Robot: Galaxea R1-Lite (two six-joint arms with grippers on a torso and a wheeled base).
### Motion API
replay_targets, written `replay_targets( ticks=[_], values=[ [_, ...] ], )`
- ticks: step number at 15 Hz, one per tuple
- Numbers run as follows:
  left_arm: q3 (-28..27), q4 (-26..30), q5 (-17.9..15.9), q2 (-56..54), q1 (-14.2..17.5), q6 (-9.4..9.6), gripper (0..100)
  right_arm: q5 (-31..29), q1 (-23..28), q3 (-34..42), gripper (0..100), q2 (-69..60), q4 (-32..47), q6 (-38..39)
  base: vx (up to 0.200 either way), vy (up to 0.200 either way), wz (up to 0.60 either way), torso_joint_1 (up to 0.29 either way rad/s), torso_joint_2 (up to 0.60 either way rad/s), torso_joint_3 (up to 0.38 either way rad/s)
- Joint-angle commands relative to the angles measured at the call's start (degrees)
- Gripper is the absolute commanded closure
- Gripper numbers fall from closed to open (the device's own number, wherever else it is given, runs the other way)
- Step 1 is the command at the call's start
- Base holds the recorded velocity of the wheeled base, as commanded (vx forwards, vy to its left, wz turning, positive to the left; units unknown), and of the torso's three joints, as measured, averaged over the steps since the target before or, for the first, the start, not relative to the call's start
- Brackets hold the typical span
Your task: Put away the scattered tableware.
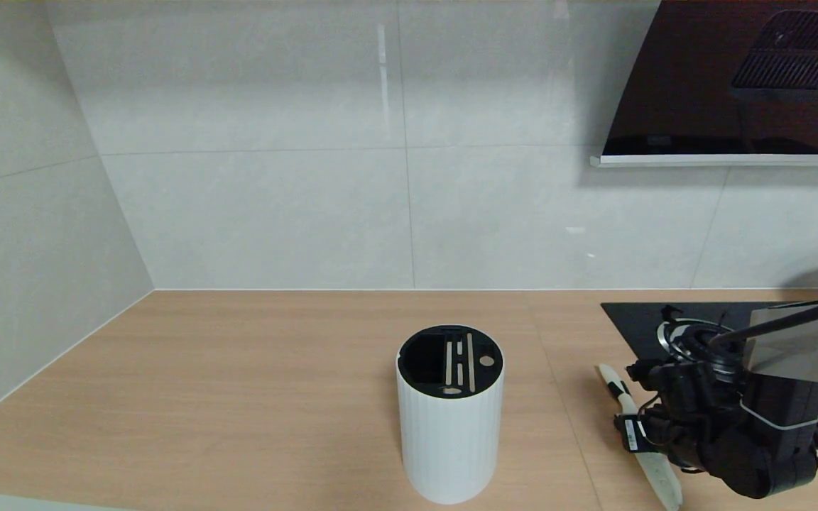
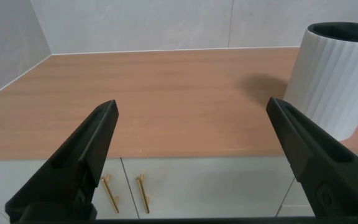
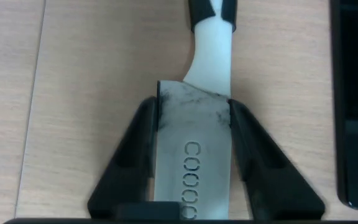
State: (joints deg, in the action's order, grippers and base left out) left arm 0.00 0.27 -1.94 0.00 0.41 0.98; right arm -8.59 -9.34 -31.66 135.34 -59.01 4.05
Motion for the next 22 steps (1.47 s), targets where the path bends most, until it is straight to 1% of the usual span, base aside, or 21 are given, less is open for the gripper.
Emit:
replay_targets(
  ticks=[1,4,5,7,8,9,13,14,15,16,17,18,19,20,21,22],
  values=[
    [0.0,0.0,0.0,0.0,0.0,-0.01,0,-0.1,-0.1,0.0,100,0.2,-0.8,0.0,0.000,0.000,0.00,0.000,0.00,0.000],
    [0.0,0.0,0.0,0.0,0.0,0.34,0,-0.1,0.4,0.5,100,-2.9,-0.9,0.4,0.000,0.000,0.00,0.000,0.00,0.000],
    [0.0,0.0,0.0,0.0,0.0,-0.01,0,-0.1,0.5,1.0,100,-5.1,-0.9,0.5,0.000,0.000,0.00,0.000,0.00,0.000],
    [0.0,0.0,0.0,0.0,0.0,0.08,0,0.4,0.9,3.0,100,-10.9,-0.8,0.7,0.000,0.000,0.00,0.000,0.00,0.000],
    [0.0,0.0,0.0,0.0,0.0,0.43,0,0.5,0.9,3.8,100,-13.2,-0.8,0.7,0.000,0.000,0.00,0.000,0.00,0.000],
    [0.0,-0.1,0.0,0.0,0.0,-0.01,0,0.5,0.9,4.3,100,-16.1,-0.8,0.8,0.000,0.000,0.00,0.000,0.00,0.000],
    [-0.2,-0.6,-0.3,0.0,0.0,-0.10,0,0.7,0.5,6.2,100,-29.3,0.3,0.6,0.000,0.000,0.00,0.000,0.00,0.000],
    [-2.0,-2.6,-1.2,0.0,0.0,-1.94,0,0.6,-0.2,5.9,100,-32.6,2.1,0.6,0.000,0.000,0.00,0.000,0.00,0.000],
    [-6.2,-3.2,-3.7,0.0,0.0,-6.78,0,0.5,-0.8,5.4,100,-36.6,5.0,0.6,0.000,0.000,0.00,0.000,0.00,0.000],
    [-11.3,-1.5,-8.0,1.3,-0.6,-8.97,0,0.5,-1.4,4.1,100,-39.5,7.4,0.6,0.000,0.000,0.00,0.000,0.00,0.000],
    [-16.3,2.9,-13.1,5.6,-1.6,-9.15,0,0.5,-2.0,2.1,100,-42.0,9.8,0.6,0.000,0.000,0.00,0.000,0.00,0.000],
    [-23.7,9.5,-19.1,12.8,-2.3,-9.06,0,0.5,-2.9,-2.4,100,-44.0,13.6,0.6,0.000,0.000,0.00,0.000,0.00,0.000],
    [-29.3,12.6,-23.8,19.6,-2.5,-9.06,0,0.5,-4.5,-6.9,100,-45.4,18.1,0.6,0.000,0.000,0.00,0.000,0.00,0.000],
    [-33.8,12.5,-27.8,26.2,-2.5,-9.06,0,0.4,-6.5,-10.3,100,-46.5,21.4,0.7,0.000,0.000,0.00,0.000,0.00,0.000],
    [-39.4,12.2,-30.6,34.3,-2.5,-9.32,0,0.4,-8.8,-12.6,100,-47.4,23.3,0.7,0.000,0.000,0.00,0.000,0.00,0.000],
    [-43.2,11.7,-31.7,41.2,-2.6,-9.15,0,0.4,-11.6,-14.1,100,-47.7,23.8,0.8,0.000,0.000,0.00,0.000,0.00,0.000]
  ],
)
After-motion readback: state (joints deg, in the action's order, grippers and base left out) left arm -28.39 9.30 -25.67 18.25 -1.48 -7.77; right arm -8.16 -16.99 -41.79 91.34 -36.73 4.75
